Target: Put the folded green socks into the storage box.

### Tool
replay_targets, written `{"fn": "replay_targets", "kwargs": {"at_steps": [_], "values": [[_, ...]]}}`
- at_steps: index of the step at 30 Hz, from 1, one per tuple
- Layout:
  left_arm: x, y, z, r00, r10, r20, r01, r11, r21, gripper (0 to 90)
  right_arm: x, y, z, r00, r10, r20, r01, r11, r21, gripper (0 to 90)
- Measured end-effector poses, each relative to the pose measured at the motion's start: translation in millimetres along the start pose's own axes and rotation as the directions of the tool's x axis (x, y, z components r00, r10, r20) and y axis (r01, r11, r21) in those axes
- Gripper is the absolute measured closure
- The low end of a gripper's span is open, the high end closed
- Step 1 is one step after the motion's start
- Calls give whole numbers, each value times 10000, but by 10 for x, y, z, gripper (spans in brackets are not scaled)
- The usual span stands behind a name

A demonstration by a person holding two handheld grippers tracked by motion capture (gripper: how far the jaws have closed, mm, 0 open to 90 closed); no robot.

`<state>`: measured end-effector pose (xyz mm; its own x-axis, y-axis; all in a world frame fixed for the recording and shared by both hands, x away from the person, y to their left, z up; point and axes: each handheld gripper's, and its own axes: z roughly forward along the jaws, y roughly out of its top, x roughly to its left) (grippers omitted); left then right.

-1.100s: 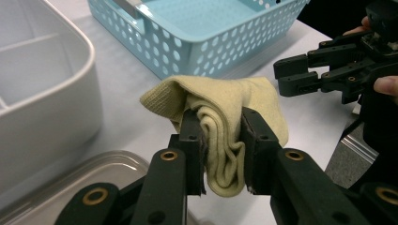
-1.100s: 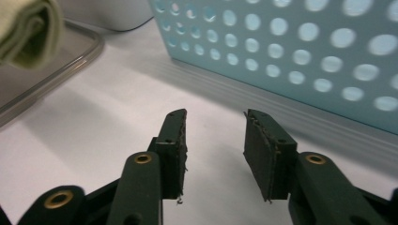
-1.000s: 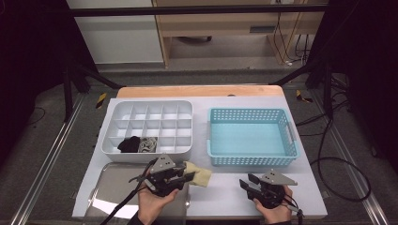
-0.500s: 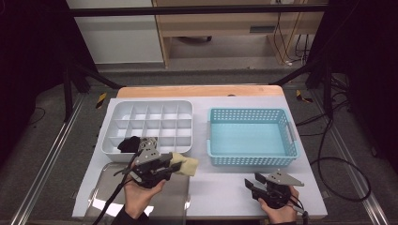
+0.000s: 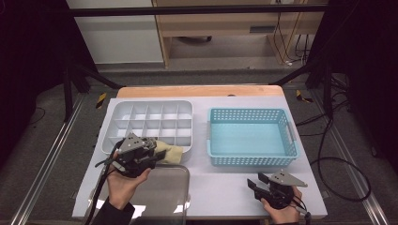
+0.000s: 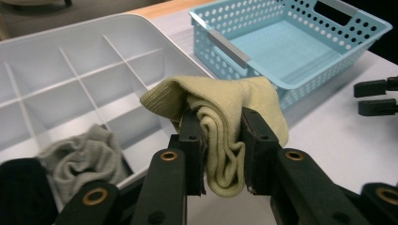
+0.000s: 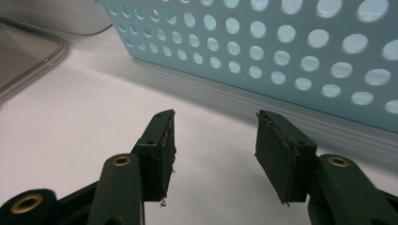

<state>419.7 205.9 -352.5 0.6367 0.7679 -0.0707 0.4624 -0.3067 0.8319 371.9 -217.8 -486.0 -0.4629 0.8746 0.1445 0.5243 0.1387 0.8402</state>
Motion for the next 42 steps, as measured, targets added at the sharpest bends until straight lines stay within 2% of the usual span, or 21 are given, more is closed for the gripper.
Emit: {"fn": "replay_targets", "kwargs": {"at_steps": [4, 9, 15, 21, 32, 34, 42], "values": [[79, 62, -65, 9993, 42, -369, -46, 9999, -102, 721, -10, 2, -13, 10000, -13, 71, 13, 10000, 9, 472], [181, 124, -68, 9978, -26, -664, 16, 9999, -144, 720, -13, 7, -10, 9998, -27, 176, 26, 10000, 33, 453], [299, 210, -29, 9946, -94, -1034, 102, 9999, 74, 720, -21, 7, -6, 9998, -44, 200, 42, 10000, 60, 443], [397, 316, 54, 9899, -35, -1416, 111, 9986, 525, 720, -19, 10, -11, 9998, -48, 173, 47, 10000, 17, 441], [492, 379, 255, 9853, 315, -1677, -59, 9885, 1511, 721, -37, 4, -8, 9999, -20, 159, 20, 10000, 13, 442], [503, 365, 301, 9853, 239, -1692, 31, 9876, 1571, 720, -39, 2, -7, 9999, -15, 160, 15, 10000, 14, 442], [542, 336, 466, 9830, 485, -1768, -81, 9749, 2225, 721, -42, -6, 9, 9999, -8, 149, 7, 10000, 74, 443]]}}
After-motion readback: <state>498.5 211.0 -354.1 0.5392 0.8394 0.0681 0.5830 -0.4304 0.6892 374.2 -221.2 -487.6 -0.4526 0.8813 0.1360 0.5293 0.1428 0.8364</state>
